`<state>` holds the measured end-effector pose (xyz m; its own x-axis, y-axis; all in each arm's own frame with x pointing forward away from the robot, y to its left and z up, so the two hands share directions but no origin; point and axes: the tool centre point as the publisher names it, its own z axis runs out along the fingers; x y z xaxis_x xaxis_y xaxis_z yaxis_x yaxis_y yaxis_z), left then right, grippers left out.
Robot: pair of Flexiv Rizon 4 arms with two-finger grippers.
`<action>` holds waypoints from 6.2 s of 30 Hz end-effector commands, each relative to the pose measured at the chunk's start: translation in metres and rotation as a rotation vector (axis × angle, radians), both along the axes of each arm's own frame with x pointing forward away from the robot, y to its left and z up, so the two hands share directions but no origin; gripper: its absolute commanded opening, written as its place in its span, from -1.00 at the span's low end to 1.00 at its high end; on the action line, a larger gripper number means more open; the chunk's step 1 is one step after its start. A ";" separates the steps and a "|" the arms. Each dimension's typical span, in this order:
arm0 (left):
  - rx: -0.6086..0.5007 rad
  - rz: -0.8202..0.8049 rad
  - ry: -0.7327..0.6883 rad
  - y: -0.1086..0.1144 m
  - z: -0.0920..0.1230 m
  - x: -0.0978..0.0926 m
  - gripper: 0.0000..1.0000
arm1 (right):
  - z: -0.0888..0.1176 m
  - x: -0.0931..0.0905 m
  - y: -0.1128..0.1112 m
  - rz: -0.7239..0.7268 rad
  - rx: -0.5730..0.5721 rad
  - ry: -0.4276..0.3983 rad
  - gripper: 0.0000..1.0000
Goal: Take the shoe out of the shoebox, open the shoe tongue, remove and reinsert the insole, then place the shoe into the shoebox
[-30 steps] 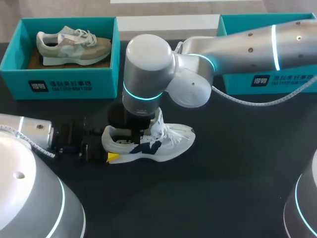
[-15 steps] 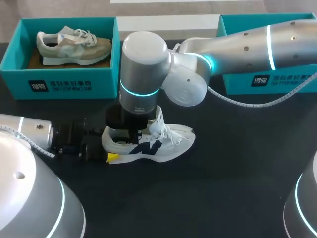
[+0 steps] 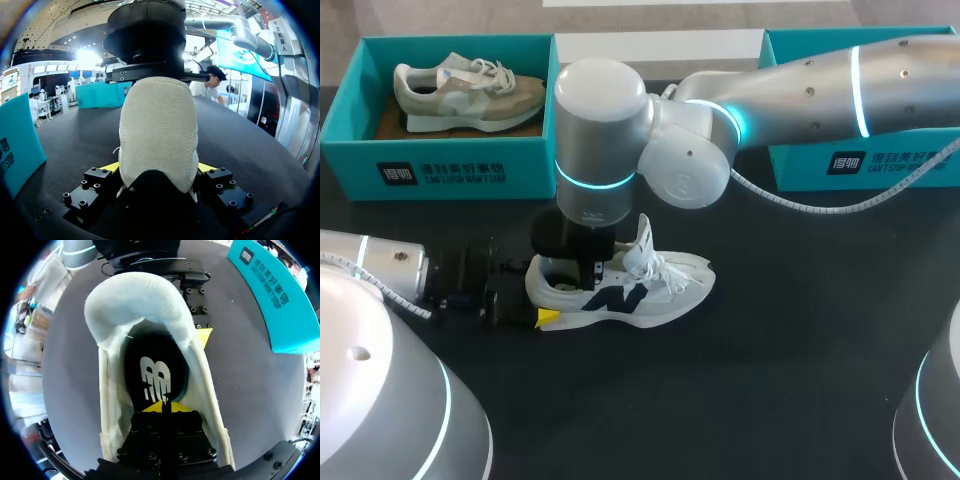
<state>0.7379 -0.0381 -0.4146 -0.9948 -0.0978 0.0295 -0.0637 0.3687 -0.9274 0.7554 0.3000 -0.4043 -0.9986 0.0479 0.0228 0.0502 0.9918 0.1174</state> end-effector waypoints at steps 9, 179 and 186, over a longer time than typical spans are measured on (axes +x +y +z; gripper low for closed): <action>0.000 0.001 0.000 -0.002 -0.006 -0.002 -1.00 | 0.015 0.001 -0.020 -0.057 0.020 -0.001 -1.00; 0.000 0.001 0.000 -0.002 -0.006 -0.002 -1.00 | 0.178 -0.001 0.097 -0.003 0.834 0.673 -1.00; 0.000 0.001 0.000 -0.002 -0.006 -0.002 -1.00 | 0.178 -0.001 0.097 -0.003 0.834 0.673 -1.00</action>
